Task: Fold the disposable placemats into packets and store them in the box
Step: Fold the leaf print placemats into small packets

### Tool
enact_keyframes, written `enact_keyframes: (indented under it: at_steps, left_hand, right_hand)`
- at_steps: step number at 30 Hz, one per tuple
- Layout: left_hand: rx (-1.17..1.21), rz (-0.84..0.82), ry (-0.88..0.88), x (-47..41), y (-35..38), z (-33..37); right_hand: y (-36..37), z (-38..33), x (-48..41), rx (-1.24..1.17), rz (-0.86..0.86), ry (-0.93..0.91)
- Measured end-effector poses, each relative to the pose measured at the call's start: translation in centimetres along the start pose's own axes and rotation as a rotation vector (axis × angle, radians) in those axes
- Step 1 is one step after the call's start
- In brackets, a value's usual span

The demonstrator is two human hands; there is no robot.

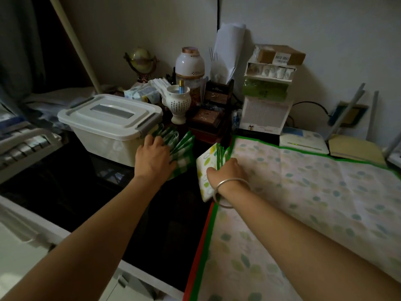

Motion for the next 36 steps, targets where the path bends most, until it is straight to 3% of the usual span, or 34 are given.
enact_keyframes:
  at_steps: [5,9,12,17,26,30,36]
  left_hand:
    - [0.026,-0.006,-0.042,0.0,0.2,0.0]
    - [0.138,0.038,0.064,0.7,0.3,-0.7]
    - [0.182,-0.04,0.146,1.5,0.2,-1.7]
    - [0.201,-0.081,0.132,0.7,-0.8,-2.4]
    - [0.034,0.074,0.047,-0.4,-1.1,-2.0]
    - [-0.078,0.099,0.026,-0.6,-1.4,-1.3]
    - [0.027,0.146,-0.013,0.0,-1.2,-2.1]
  right_hand:
    - [2.2,-3.6,-1.8,-0.094,-0.003,0.032]
    - [4.1,-7.0,-2.9,-0.178,-0.084,-0.067]
    - [5.1,-7.8,-3.6,-0.341,-0.127,-0.096]
    - [5.3,-7.1,-4.2,-0.344,-0.137,-0.176]
    - [5.9,-7.5,-4.8,-0.299,-0.107,-0.161]
    - [7.5,-9.0,-4.8,-0.488,-0.188,-0.083]
    - [8.3,-10.1,-5.3,-0.639,-0.267,-0.013]
Point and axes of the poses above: each hand's wrist, its own x-axis away from the middle knuckle, its own y-axis out of the palm, z = x × y, the point moved 4 cm from there along -x, towards the middle knuckle, and after that the axes turned 9 degrees about x, right-handed, at the moved point
